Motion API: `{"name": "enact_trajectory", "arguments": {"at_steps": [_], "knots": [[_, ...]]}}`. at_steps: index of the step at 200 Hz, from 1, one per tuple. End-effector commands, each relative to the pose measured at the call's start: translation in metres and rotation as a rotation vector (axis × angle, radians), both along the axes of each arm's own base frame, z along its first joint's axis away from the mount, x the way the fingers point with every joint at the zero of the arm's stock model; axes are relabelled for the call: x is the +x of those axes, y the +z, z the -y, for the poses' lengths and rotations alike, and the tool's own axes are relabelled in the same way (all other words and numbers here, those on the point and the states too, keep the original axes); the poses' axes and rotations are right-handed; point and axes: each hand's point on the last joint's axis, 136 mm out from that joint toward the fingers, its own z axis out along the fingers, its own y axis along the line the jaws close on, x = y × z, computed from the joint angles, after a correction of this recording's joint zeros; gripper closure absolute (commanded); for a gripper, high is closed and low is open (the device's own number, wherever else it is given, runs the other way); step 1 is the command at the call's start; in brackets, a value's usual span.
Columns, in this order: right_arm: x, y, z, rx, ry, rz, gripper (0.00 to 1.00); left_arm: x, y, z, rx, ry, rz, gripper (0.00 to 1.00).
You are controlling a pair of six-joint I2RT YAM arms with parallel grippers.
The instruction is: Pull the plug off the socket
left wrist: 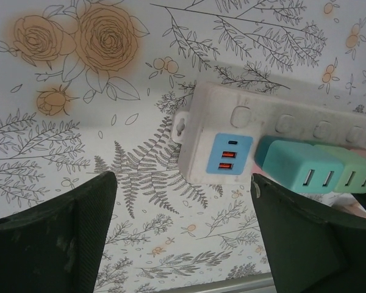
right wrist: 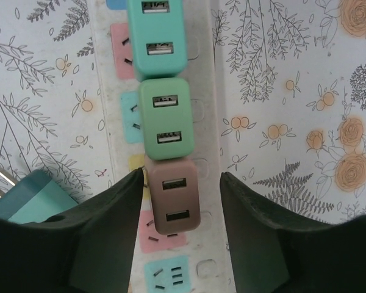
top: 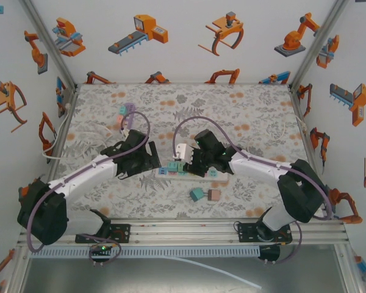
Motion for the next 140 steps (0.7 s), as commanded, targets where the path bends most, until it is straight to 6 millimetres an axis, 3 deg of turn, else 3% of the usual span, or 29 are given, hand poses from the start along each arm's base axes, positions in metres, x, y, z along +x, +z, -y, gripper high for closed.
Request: {"name": "enact_trajectory", "arguments": {"at_steps": [1, 38, 140], "knots": [[0.005, 0.012, -0.009, 0.052, 0.013, 0.013, 0.54, 0.008, 0.002, 0.011, -0.042, 0.003, -0.011, 0.23], [0.003, 0.008, -0.007, 0.038, 0.014, 0.0, 0.61, 0.011, -0.013, 0.019, -0.057, 0.003, -0.054, 0.38], [-0.011, 0.023, -0.016, 0.114, 0.072, -0.046, 0.73, 0.002, -0.048, 0.018, -0.029, 0.009, -0.136, 0.59]]}}
